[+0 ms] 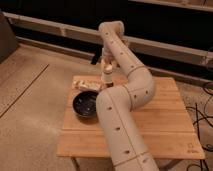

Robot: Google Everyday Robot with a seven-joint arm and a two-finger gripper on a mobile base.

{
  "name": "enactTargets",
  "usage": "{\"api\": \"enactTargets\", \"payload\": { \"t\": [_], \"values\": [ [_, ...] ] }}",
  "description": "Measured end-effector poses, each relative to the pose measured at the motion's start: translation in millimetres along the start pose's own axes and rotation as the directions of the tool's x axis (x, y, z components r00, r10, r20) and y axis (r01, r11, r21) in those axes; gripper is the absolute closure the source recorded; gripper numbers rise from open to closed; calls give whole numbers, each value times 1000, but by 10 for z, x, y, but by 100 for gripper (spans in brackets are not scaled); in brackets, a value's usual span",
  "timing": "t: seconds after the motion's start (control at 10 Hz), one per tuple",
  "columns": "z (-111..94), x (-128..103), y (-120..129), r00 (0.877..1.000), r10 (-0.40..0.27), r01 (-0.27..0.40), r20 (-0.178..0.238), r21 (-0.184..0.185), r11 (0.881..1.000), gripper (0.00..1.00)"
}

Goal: Place the ceramic cup over the eraser

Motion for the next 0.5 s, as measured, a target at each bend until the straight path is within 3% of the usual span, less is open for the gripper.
{"api": "enactTargets", "payload": {
  "t": [0.5],
  "values": [
    [176,102,-188,997,78,-78,-14,12,997,100]
  ]
}}
